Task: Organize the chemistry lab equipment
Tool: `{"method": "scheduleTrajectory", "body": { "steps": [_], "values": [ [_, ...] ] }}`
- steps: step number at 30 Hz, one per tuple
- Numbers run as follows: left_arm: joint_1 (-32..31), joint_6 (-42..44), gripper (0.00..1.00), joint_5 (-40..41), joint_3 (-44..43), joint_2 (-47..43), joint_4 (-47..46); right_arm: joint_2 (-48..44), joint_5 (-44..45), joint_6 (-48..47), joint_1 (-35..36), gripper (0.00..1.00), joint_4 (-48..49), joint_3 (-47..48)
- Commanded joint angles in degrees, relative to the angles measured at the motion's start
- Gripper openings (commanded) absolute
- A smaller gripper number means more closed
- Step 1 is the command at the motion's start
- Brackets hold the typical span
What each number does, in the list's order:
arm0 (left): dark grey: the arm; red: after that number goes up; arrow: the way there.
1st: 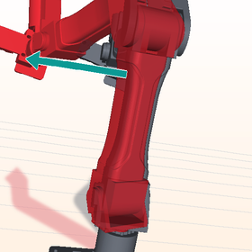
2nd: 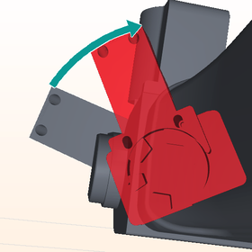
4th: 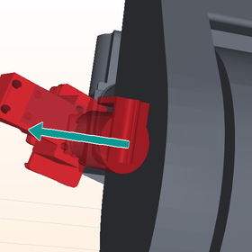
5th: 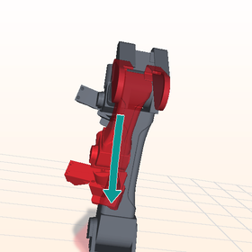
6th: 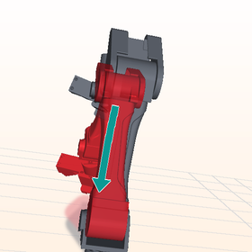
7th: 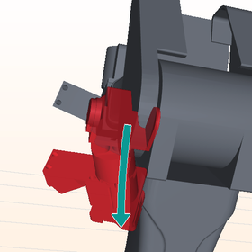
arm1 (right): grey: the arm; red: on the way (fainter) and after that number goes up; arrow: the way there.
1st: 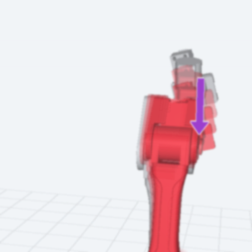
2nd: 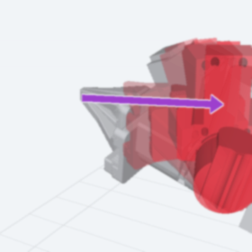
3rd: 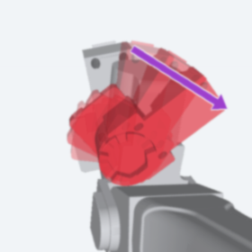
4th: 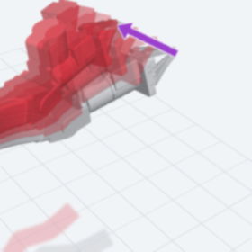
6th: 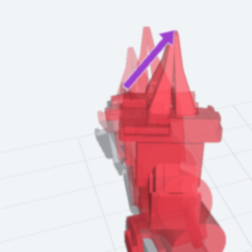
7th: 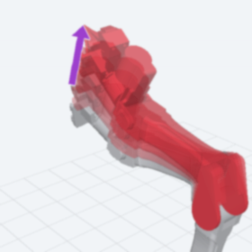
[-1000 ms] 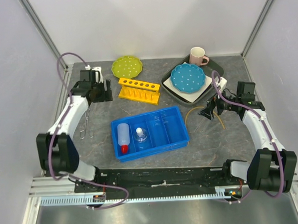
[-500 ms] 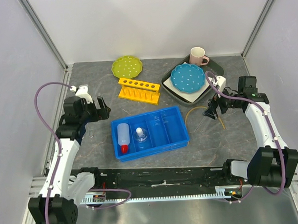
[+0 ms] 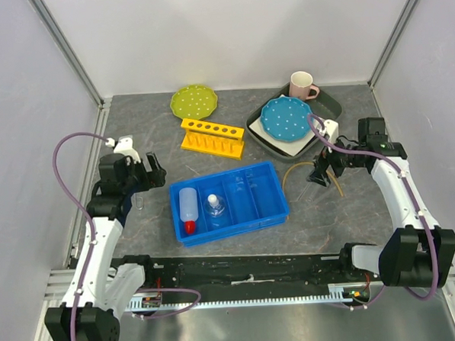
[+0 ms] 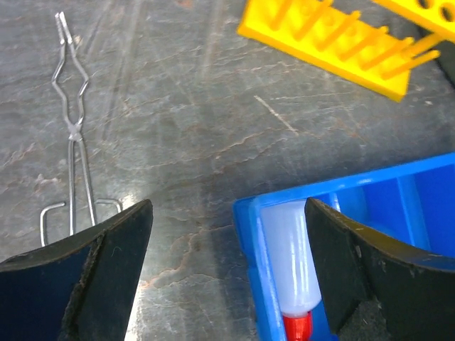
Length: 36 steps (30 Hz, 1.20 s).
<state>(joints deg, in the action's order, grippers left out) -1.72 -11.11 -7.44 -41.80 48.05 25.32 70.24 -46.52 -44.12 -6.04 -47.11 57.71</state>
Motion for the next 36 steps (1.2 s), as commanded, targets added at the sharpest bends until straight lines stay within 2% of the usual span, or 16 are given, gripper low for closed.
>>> {"method": "scheduleTrajectory", "body": {
  "steps": [1, 6, 11, 16, 17, 21, 23, 36],
  "values": [
    [0.7, -2.2, 0.93, 9.9, -1.6, 4.3, 2.2, -1.6, -3.6, 2.2, 0.2, 0.98, 5.2, -1.7],
    [5.9, -2.6, 0.9, 11.6, -3.9, 11.4, 1.8, -1.3, -6.9, 6.8, 0.2, 0.98, 12.1, -6.6],
    [10.7, -2.1, 0.89, 8.7, -8.5, 22.3, -1.3, -0.8, -5.2, 6.8, 0.2, 0.98, 11.7, -5.5],
    [13.0, -1.5, 0.82, 3.8, -20.1, 35.9, -3.5, -2.6, -6.4, 7.7, 0.9, 0.98, 11.3, -5.4],
    [13.1, -1.1, 0.8, 4.2, -23.9, 41.0, -3.5, -2.8, -6.7, 7.9, 1.1, 0.98, 11.3, -5.5],
    [13.2, 0.0, 0.69, 10.0, -33.1, 52.3, 0.8, -3.0, -6.9, 8.0, 1.6, 0.98, 11.1, -5.6],
    [13.2, 0.3, 0.64, 12.2, -35.4, 55.1, 1.5, -2.8, -6.9, 8.0, 1.9, 0.98, 11.0, -5.6],
    [13.2, 4.7, 0.56, 14.4, -46.7, 67.1, 3.9, -0.7, -7.1, 7.8, 1.8, 0.98, 10.9, -5.9]
  ]
}}
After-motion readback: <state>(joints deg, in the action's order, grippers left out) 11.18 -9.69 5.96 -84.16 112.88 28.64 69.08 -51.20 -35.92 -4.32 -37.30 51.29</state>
